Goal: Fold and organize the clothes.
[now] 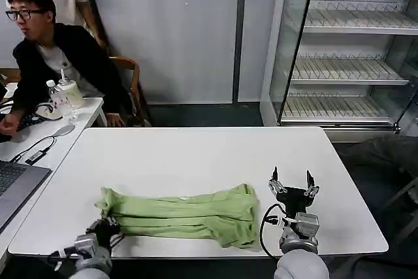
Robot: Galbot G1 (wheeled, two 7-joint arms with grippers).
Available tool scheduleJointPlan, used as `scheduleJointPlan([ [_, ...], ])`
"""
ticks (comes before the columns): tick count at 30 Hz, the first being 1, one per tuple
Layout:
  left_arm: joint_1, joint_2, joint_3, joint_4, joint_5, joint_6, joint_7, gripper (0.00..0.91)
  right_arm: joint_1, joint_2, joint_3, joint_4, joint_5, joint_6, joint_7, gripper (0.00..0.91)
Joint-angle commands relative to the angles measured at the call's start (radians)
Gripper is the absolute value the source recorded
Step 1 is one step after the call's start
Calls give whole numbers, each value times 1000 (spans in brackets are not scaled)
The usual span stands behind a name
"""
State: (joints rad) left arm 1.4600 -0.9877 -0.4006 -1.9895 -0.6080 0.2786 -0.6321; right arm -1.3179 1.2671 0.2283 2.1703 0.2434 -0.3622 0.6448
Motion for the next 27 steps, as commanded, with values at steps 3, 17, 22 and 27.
scheduleJointPlan([
  [3,-137,127,-44,92,71,-46,11,20,-3,3,-1,-3,-2,5,0,907],
  [17,-6,57,29,-157,63,-58,14,20,2,17,-6,-23,-10,15,-1,907],
  [22,18,25,72,-214,56,-56,21,20,5,23,-12,-29,-14,15,-1,907],
  [27,-11,9,104,-227,48,-57,37,20,4,28,-15,-32,-18,16,-1,907],
])
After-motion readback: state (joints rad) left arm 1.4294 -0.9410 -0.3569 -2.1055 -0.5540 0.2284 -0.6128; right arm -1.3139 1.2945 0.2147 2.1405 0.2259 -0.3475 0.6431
